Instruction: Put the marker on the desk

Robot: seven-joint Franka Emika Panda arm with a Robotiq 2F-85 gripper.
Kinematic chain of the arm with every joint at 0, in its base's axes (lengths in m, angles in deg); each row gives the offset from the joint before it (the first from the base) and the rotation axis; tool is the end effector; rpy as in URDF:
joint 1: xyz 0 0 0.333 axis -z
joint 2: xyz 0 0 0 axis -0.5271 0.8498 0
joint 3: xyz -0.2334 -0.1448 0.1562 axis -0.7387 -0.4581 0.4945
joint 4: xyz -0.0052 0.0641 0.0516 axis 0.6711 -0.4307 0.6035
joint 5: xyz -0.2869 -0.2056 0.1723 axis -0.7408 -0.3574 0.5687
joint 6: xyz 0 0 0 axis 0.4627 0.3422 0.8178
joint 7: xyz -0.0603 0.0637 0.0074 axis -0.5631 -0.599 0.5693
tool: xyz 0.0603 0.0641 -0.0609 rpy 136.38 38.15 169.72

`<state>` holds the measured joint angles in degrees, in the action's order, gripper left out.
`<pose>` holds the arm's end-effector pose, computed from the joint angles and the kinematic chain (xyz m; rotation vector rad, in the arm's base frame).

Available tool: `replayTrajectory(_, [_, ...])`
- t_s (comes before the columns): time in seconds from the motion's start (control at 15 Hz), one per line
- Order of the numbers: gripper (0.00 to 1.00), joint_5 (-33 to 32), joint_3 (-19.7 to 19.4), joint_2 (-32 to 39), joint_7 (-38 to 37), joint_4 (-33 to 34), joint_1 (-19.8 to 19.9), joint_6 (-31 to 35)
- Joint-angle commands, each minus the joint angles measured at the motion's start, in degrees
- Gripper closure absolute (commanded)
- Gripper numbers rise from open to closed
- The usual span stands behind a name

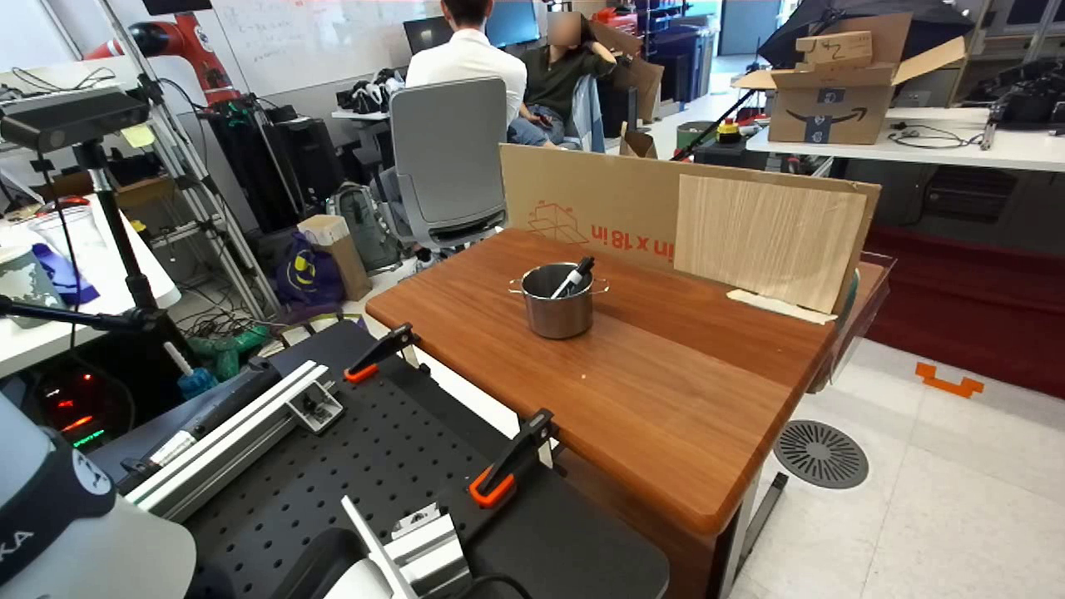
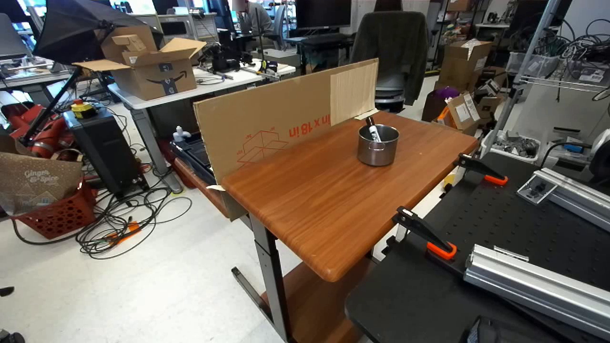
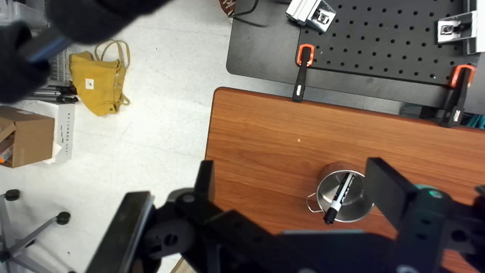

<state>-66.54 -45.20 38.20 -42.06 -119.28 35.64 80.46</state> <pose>0.4216 -0.0669 0.5295 2.8472 0.2738 -0.2265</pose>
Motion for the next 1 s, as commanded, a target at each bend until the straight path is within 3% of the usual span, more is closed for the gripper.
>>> replayTrajectory(0.0, [0.0,-0.3,-0.8,0.0,-0.3,0.2,-1.0,-0.2])
replayTrajectory(0.53, [0.0,-0.3,-0.8,0.0,-0.3,0.2,-1.0,-0.2])
replayTrajectory(0.93, [0.0,2.7,-0.5,2.8,-2.9,-2.8,-2.4,4.7])
